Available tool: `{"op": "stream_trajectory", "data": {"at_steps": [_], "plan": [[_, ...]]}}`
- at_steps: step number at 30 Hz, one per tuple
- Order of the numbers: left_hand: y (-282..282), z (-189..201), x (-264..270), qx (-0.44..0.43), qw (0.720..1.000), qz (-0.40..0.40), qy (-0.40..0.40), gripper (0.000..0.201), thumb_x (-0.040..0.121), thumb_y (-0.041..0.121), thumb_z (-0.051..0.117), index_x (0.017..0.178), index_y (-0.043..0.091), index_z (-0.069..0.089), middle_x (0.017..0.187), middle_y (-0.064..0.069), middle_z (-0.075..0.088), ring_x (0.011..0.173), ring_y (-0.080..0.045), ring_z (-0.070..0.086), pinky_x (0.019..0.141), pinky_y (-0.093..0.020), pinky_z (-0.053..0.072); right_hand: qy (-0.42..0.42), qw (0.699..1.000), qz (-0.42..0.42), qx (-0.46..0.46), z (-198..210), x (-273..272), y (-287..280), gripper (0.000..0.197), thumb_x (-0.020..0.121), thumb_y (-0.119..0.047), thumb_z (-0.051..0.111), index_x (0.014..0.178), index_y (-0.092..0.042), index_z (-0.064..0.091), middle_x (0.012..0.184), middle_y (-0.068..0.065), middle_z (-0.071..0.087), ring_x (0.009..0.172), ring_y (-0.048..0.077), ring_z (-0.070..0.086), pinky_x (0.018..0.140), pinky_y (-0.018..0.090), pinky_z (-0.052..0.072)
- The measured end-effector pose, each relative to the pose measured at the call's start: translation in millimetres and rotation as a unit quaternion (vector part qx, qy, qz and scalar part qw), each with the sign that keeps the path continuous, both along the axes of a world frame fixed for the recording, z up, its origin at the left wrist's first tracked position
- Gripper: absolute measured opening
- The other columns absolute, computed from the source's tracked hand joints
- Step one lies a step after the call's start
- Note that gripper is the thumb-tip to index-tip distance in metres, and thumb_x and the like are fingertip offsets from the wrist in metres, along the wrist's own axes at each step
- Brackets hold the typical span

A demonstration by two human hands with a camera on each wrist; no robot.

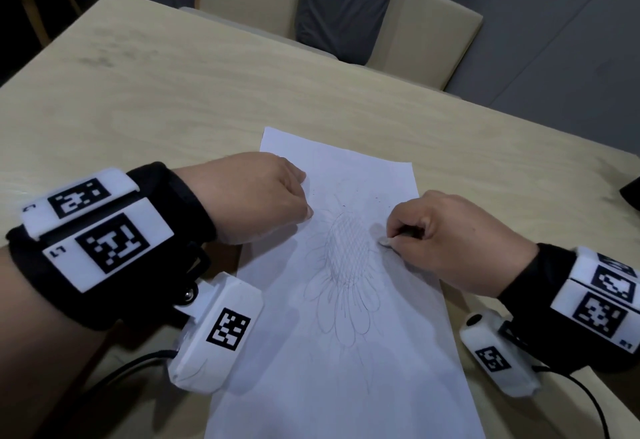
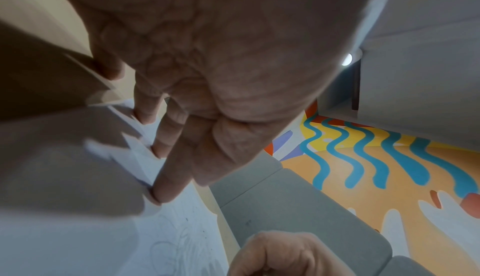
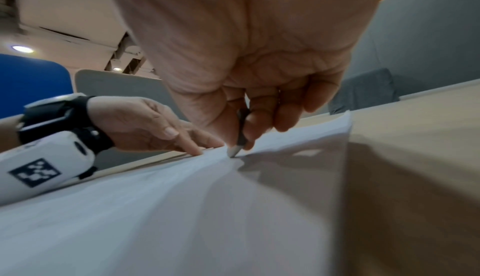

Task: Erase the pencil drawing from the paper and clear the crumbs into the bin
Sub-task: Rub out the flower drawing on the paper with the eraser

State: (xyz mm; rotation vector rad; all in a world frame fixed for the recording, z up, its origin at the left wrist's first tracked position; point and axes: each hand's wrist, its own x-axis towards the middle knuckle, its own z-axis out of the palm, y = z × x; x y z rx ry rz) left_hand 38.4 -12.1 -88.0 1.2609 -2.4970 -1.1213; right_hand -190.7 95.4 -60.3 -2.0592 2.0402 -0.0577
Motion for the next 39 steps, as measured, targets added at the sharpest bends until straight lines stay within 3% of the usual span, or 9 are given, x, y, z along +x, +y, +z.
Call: {"op": "stream_trajectory", "data": {"at_steps": [4,8,14,18,22,27,31,34,39], "plan": [[0,0,0,-0.002,1.000,0.002,0.000,0.060,0.069,0.049,0.046,0.093,-0.002,0.067,0.095,0.013,0.035,0.088,-0.009,0.038,0.083,-0.032,0.031,0.000,1.000,0.029,-0.008,-3,11,3,0.016,0.089,-0.024,0.064,0.073,-0.022,0.063,0.062,-0.004,0.062,0.075,0.012,0.056,0.066,0.033,0.047],[1,1,0,0.004,1.000,0.004,-0.003,0.061,0.068,0.048,0.045,0.094,-0.002,0.068,0.095,0.013,0.036,0.089,-0.008,0.037,0.084,-0.034,0.035,0.013,1.000,-0.001,0.006,-2,-4,-4,0.017,0.089,-0.027,0.062,0.072,-0.024,0.061,0.060,-0.008,0.060,0.067,0.005,0.052,0.057,0.023,0.036],[2,3,0,0.001,1.000,0.003,-0.001,0.060,0.068,0.048,0.046,0.093,-0.002,0.068,0.095,0.012,0.036,0.089,-0.009,0.036,0.082,-0.032,0.031,0.038,0.999,-0.027,-0.004,-2,-13,-11,0.016,0.090,-0.025,0.060,0.074,-0.026,0.061,0.062,-0.008,0.060,0.070,0.003,0.048,0.057,0.025,0.032],[2,4,1,0.003,1.000,0.006,-0.012,0.060,0.067,0.047,0.045,0.095,-0.001,0.069,0.095,0.012,0.037,0.089,-0.009,0.040,0.095,-0.044,0.044,0.030,0.999,-0.019,0.017,2,-10,-3,0.016,0.090,-0.026,0.061,0.074,-0.025,0.062,0.063,-0.007,0.061,0.076,0.004,0.052,0.059,0.024,0.039],[3,5,0,0.003,1.000,0.002,-0.003,0.061,0.068,0.047,0.045,0.095,-0.003,0.067,0.095,0.011,0.037,0.089,-0.009,0.036,0.082,-0.031,0.030,0.031,0.999,-0.014,-0.001,1,-11,-13,0.016,0.090,-0.029,0.062,0.074,-0.025,0.062,0.061,-0.007,0.061,0.068,0.004,0.051,0.056,0.026,0.035],[2,5,0,-0.003,1.000,-0.002,-0.016,0.061,0.068,0.047,0.044,0.095,-0.003,0.068,0.095,0.011,0.036,0.088,-0.009,0.039,0.093,-0.044,0.044,0.042,0.999,-0.013,0.002,0,-8,-10,0.016,0.089,-0.025,0.060,0.073,-0.024,0.062,0.060,-0.006,0.060,0.065,0.005,0.051,0.054,0.025,0.035],[2,3,0,0.003,1.000,0.008,0.000,0.060,0.068,0.047,0.045,0.094,-0.002,0.068,0.094,0.012,0.037,0.088,-0.009,0.038,0.081,-0.032,0.032,0.012,1.000,0.011,0.021,1,2,-5,0.017,0.088,-0.023,0.061,0.072,-0.023,0.062,0.059,-0.005,0.064,0.062,0.011,0.057,0.055,0.029,0.044],[2,3,-1,0.006,1.000,0.002,-0.001,0.060,0.067,0.047,0.045,0.093,-0.002,0.068,0.094,0.012,0.037,0.088,-0.010,0.037,0.081,-0.032,0.031,0.026,1.000,0.010,-0.007,-1,0,-10,0.017,0.089,-0.024,0.061,0.072,-0.023,0.061,0.059,-0.007,0.062,0.065,0.004,0.053,0.054,0.024,0.037],[1,2,-1,0.008,1.000,0.004,0.000,0.061,0.067,0.047,0.045,0.096,-0.002,0.068,0.094,0.012,0.038,0.088,-0.010,0.036,0.082,-0.033,0.033,0.024,1.000,0.019,0.006,-3,3,-7,0.017,0.089,-0.024,0.059,0.072,-0.022,0.061,0.060,-0.005,0.062,0.068,0.009,0.053,0.059,0.029,0.042]]}}
